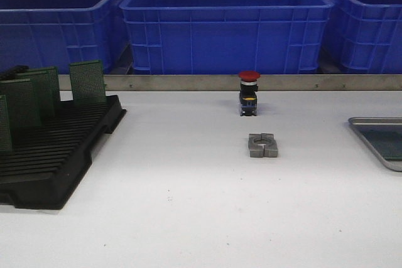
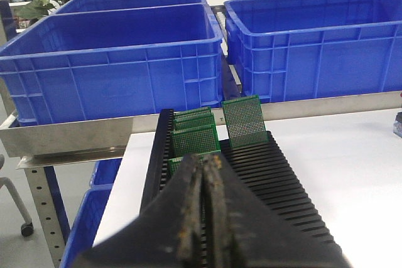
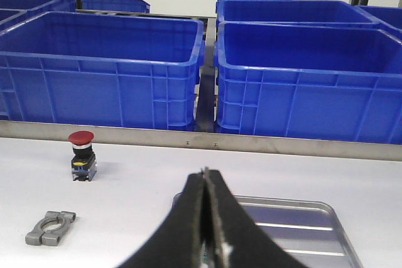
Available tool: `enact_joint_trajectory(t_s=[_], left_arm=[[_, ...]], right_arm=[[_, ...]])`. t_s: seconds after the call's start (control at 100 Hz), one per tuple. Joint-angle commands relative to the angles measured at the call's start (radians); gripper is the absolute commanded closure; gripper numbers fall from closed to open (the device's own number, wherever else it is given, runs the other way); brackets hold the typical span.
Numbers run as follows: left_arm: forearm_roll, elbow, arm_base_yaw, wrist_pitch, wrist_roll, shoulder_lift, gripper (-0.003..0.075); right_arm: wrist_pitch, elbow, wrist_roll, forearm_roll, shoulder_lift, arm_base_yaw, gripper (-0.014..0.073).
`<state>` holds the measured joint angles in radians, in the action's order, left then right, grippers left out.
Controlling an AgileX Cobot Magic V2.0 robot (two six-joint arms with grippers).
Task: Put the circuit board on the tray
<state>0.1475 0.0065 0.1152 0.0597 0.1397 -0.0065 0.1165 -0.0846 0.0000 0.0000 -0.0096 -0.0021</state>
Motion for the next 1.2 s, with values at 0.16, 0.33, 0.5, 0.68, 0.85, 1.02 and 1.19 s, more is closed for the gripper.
enact_joint_trajectory(t_s=[0.16,0.33,0.5,0.68,0.85,1.02,1.19], left_arm=[[-0.004,0.000,-0.002,-0.083,0.008,-0.035,0.0738],[-0.004,0.000,-0.002,-0.083,0.008,-0.035,0.0738],[-0.004,0.000,-0.002,-0.083,0.008,-0.035,0.0738],[-0.004,0.000,-0.002,-0.083,0.008,-0.035,0.0738],[-0.004,0.000,-0.002,-0.083,0.008,-0.035,0.0738],[-0.004,0.000,-0.002,-0.083,0.008,-0.035,0.0738],[-0.004,0.000,-0.002,-0.083,0.008,-0.035,0.0738]], right_arm=[[-0.253,0.075,0.033,-0.007,-0.022,0.001,0.0662],[-0.277,0.097,0.044,-0.007,-0.022,0.001,0.0662],[-0.277,0.097,0.044,-0.007,-0.022,0.001,0.0662],[-0.275,0.097,0.044,-0.007,-0.022,0.001,0.0662],[-0.275,0.097,0.044,-0.007,-0.022,0.001,0.0662],[-0.275,0.097,0.044,-0.007,-0.022,0.001,0.0662],[-0.275,0.097,0.044,-0.007,-0.022,0.001,0.0662]])
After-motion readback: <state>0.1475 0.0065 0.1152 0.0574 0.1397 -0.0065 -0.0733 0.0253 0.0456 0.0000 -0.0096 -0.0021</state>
